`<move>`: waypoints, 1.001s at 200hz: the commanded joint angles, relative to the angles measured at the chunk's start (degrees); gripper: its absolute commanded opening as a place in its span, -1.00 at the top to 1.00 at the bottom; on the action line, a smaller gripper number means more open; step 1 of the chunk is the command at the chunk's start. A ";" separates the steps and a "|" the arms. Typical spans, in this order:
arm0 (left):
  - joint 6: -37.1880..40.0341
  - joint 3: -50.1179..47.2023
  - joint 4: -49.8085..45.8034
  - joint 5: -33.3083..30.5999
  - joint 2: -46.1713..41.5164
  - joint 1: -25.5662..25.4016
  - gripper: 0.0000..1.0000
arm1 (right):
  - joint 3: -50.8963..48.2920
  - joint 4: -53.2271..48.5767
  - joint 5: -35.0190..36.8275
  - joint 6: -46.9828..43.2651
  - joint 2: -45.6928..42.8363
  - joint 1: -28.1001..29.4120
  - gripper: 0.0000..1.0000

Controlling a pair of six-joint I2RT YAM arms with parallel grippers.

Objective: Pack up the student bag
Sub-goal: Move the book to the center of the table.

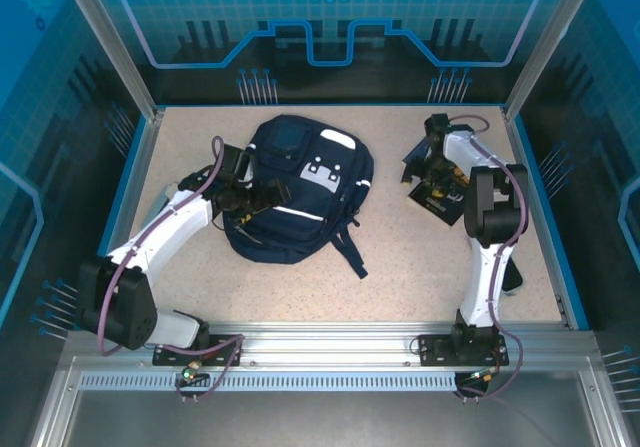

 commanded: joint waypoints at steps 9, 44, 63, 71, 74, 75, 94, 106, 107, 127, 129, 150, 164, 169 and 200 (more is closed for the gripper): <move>0.20 -1.31 0.32 1.77 -2.31 0.37 -0.97 | -11.64 1.85 -9.96 1.30 -4.04 5.03 -0.58; -0.50 -1.71 1.22 2.83 -2.82 0.23 -0.97 | -24.65 6.55 -12.60 7.26 -10.81 14.60 -0.57; -0.81 -1.63 1.80 3.43 -2.77 -0.27 -0.97 | -30.06 8.41 -13.17 11.17 -13.69 21.00 -0.55; -0.86 -1.50 1.87 3.58 -2.53 -0.61 -0.97 | -31.72 8.60 -13.06 12.78 -14.93 23.37 -0.53; -0.86 -1.42 1.88 3.67 -2.55 -0.78 -0.98 | -32.35 8.65 -13.00 13.43 -15.57 24.18 -0.52; -0.86 -1.41 1.87 3.69 -2.51 -0.85 -0.97 | -32.56 8.64 -13.04 13.58 -15.72 24.41 -0.52; -0.79 -0.92 2.17 4.11 -1.88 -2.18 -0.97 | -34.97 8.60 -12.94 16.08 -21.01 27.53 -0.49; -0.81 -0.45 2.39 4.50 -1.28 -3.39 -0.97 | -34.24 6.54 -11.39 16.26 -24.98 27.99 -0.48; -0.84 -0.44 2.39 4.51 -1.21 -3.47 -0.96 | -34.12 6.31 -11.18 16.31 -25.26 27.99 -0.48; -1.29 0.72 2.78 4.09 0.08 -6.37 -0.93 | -31.63 2.46 -7.74 15.91 -31.73 26.66 -0.48; -1.38 0.84 2.86 4.08 0.26 -6.71 -0.92 | -31.52 2.29 -7.48 15.91 -32.30 26.40 -0.48; -2.90 2.37 3.98 3.70 2.44 -10.88 -0.85 | -31.92 0.86 -4.58 15.07 -37.08 22.39 -0.48; -4.20 3.89 4.80 2.93 4.51 -14.28 -0.80 | -33.63 0.96 -5.26 13.26 -38.20 18.08 -0.48; -4.64 4.54 4.92 2.52 5.34 -15.56 -0.77 | -34.31 0.93 -5.58 12.42 -38.36 16.39 -0.44; -8.18 9.72 6.23 0.85 12.12 -23.64 -0.59 | -37.99 1.72 -7.25 7.34 -38.37 7.82 -0.32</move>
